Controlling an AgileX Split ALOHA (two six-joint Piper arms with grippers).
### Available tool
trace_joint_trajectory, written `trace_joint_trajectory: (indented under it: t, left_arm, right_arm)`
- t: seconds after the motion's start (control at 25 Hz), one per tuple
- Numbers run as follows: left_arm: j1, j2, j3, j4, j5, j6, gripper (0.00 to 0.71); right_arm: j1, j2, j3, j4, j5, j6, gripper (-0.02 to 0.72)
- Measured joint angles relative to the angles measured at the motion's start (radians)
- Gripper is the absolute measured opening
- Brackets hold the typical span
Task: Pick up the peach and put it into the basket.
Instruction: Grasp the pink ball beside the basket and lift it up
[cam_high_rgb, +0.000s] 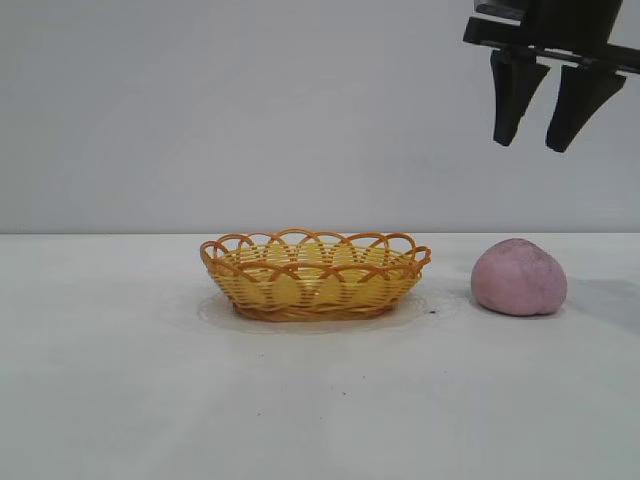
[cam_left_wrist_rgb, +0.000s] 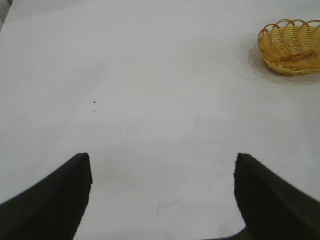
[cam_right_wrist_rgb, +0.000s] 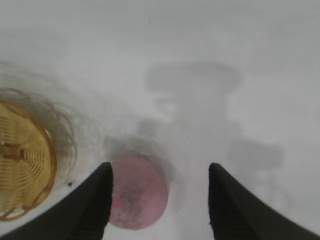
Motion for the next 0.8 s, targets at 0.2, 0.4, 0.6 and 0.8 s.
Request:
trace_joint_trajectory:
  t: [0.2, 0.4, 0.6, 0.8]
  left_arm:
    - [0.0, 0.0, 0.0, 0.0, 0.0, 0.0, 0.55]
    - [0.0, 0.0, 0.0, 0.0, 0.0, 0.0, 0.55]
    - [0.0, 0.0, 0.0, 0.0, 0.0, 0.0, 0.55]
    - [0.0, 0.0, 0.0, 0.0, 0.0, 0.0, 0.55]
  right_arm:
    - [0.017, -0.008, 0.0, -0.016, 0.116, 0.0, 0.36]
    - [0.104, -0.008, 0.0, -0.05, 0.148, 0.0, 0.36]
    - [0.151, 0.044, -0.002, -0.063, 0.156, 0.0, 0.36]
    - [0.151, 0.106, -0.002, -0.089, 0.157, 0.002, 0.36]
